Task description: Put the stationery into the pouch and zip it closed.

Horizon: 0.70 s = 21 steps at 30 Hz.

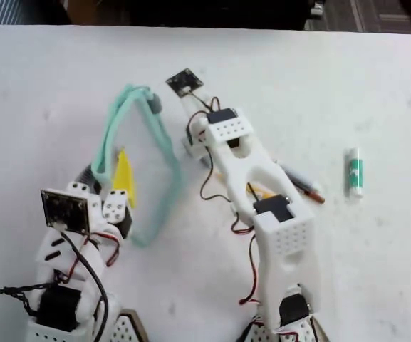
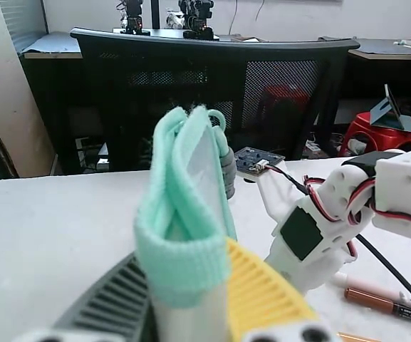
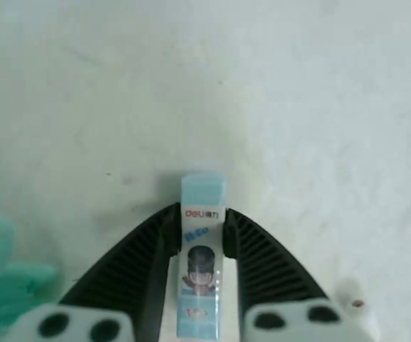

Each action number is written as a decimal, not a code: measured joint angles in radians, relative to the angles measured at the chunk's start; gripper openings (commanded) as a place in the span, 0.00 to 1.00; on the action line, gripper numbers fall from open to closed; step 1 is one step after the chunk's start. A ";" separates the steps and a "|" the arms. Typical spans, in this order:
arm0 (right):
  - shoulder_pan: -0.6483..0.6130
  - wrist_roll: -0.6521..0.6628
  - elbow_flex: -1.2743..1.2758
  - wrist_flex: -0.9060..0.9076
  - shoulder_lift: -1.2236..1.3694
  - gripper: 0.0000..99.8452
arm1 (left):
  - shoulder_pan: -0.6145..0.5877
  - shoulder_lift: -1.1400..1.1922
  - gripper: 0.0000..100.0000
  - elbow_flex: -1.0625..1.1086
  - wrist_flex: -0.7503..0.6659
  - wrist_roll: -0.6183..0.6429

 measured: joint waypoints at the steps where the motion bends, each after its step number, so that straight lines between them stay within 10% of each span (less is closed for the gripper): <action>1: 0.000 0.000 -0.003 0.006 0.000 0.02 | 0.000 0.000 0.12 0.000 0.000 0.000; 21: 0.000 -0.002 -0.005 0.012 0.000 0.02 | 0.100 0.000 0.12 0.009 0.043 -0.087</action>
